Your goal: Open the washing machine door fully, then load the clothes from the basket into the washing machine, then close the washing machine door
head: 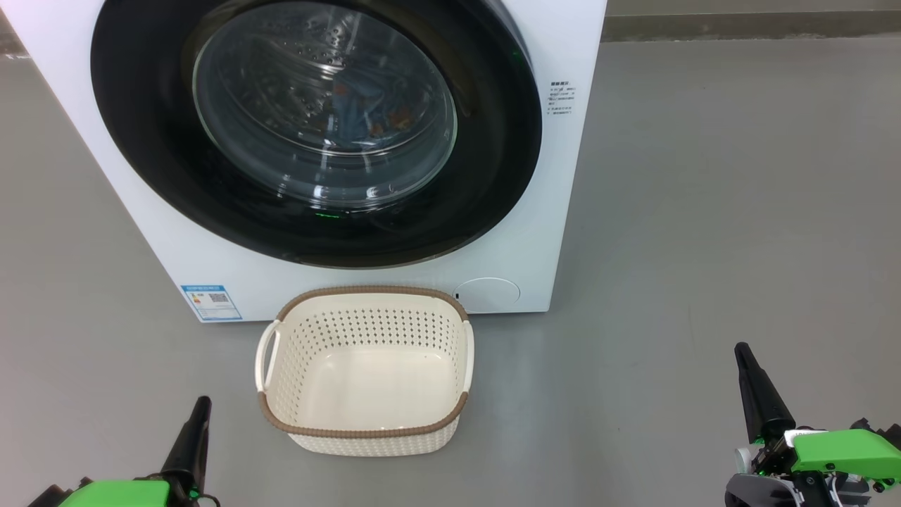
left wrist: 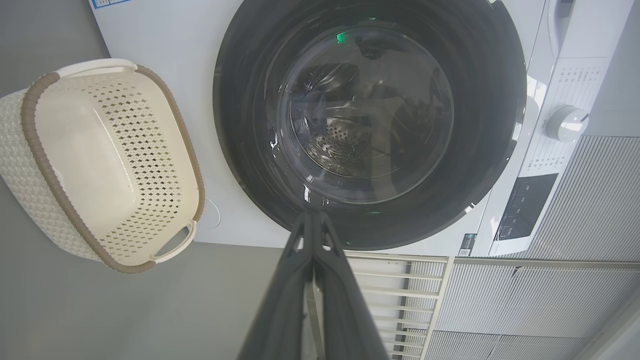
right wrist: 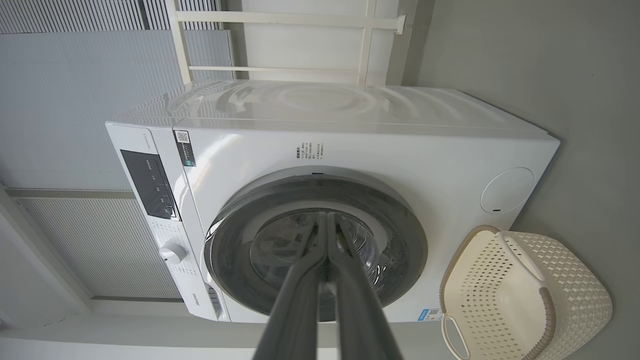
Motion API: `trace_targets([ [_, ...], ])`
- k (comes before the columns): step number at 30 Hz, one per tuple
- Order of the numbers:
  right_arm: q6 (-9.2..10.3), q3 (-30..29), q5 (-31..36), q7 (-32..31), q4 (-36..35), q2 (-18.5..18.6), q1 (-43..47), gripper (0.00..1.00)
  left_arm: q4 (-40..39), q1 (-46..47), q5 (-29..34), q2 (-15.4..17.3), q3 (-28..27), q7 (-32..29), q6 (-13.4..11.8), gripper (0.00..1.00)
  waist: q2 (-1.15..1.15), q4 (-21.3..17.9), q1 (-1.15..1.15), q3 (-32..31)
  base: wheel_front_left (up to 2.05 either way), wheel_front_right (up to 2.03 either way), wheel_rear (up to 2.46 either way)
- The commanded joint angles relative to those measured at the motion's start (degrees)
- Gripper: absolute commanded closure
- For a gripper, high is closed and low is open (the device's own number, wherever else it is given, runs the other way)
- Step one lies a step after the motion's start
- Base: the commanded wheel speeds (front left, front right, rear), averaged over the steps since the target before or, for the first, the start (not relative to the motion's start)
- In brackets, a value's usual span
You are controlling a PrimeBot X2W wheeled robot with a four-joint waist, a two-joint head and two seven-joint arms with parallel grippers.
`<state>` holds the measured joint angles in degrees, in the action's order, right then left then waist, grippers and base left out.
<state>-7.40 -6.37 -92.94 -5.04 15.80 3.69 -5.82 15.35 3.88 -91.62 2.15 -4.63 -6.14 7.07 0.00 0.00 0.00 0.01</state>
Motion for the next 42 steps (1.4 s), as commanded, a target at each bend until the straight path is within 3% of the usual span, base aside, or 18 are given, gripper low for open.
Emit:
trace_targets([
  [1, -0.09, 1.09, -0.29, -0.44, -1.46, 0.16, -0.71, 1.00, -1.01, 2.76, -0.46, 0.73, -2.00, -0.42, 0.33, 1.00, 0.00, 0.00, 0.00, 0.00, 0.00, 0.00, 0.00],
  [42, -0.09, 0.85, -0.08, -0.63, -1.45, -0.02, -0.73, 1.00, -0.98, 2.77, -0.45, 0.73, -2.00, -0.42, 0.36, 1.00, 0.00, 0.00, 0.00, 0.00, 0.00, 0.00, 0.00],
])
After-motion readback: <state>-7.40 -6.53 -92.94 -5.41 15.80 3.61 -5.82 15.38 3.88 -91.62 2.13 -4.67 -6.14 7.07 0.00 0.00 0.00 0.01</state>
